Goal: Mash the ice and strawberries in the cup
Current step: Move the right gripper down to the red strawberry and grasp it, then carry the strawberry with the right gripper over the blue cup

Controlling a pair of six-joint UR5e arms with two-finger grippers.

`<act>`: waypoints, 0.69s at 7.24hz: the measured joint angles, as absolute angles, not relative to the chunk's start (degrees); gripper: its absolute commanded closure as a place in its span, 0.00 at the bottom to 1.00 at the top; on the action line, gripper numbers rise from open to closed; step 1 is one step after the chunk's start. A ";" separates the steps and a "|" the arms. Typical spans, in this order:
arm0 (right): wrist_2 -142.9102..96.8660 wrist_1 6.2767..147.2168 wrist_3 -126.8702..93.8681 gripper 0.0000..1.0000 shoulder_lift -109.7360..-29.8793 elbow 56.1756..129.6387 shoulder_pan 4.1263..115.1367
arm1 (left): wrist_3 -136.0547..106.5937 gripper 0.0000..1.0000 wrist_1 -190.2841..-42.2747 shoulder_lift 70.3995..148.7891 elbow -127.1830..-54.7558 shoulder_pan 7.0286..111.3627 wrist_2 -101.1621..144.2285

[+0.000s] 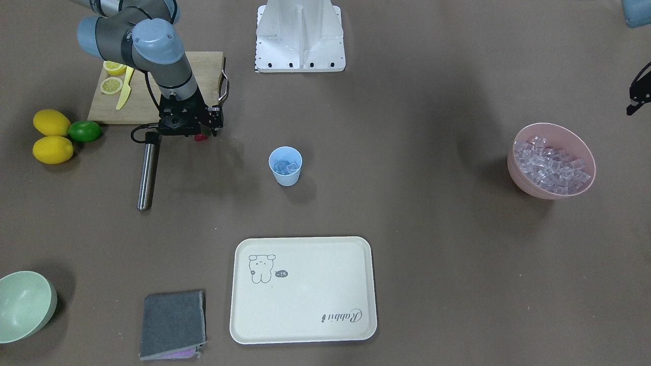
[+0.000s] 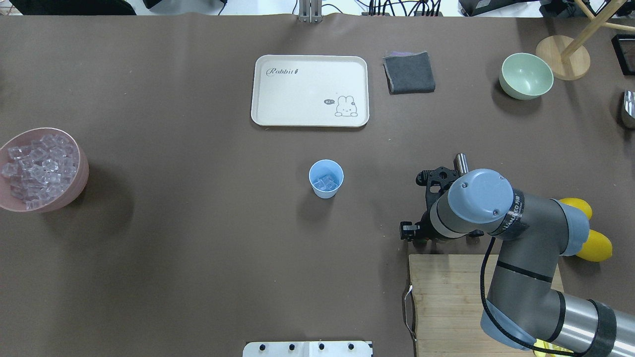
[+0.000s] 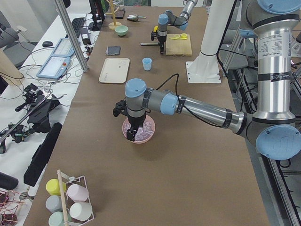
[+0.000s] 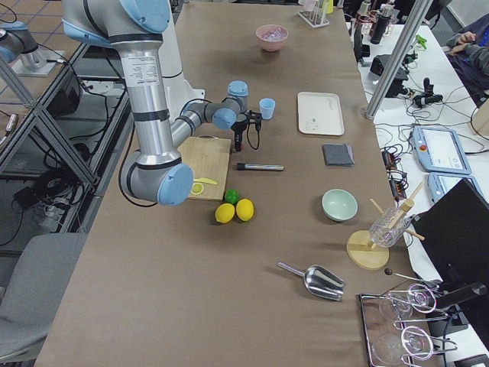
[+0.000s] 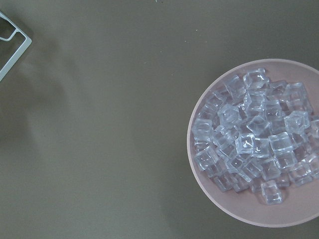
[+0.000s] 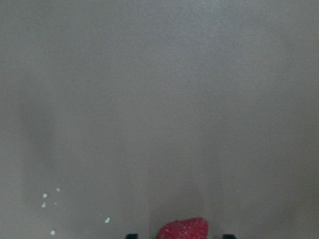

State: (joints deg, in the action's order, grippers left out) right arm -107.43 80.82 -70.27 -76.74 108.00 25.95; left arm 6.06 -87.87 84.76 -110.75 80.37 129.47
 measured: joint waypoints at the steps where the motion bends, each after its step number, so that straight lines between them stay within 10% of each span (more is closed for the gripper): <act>1: -107.69 80.84 -70.24 1.00 -76.72 108.15 26.06 | 6.08 0.01 -87.89 84.75 -110.74 80.35 129.47; 5: -107.51 80.66 -70.95 1.00 -71.53 108.86 28.89 | 6.07 0.01 -87.89 84.81 -110.74 80.33 129.50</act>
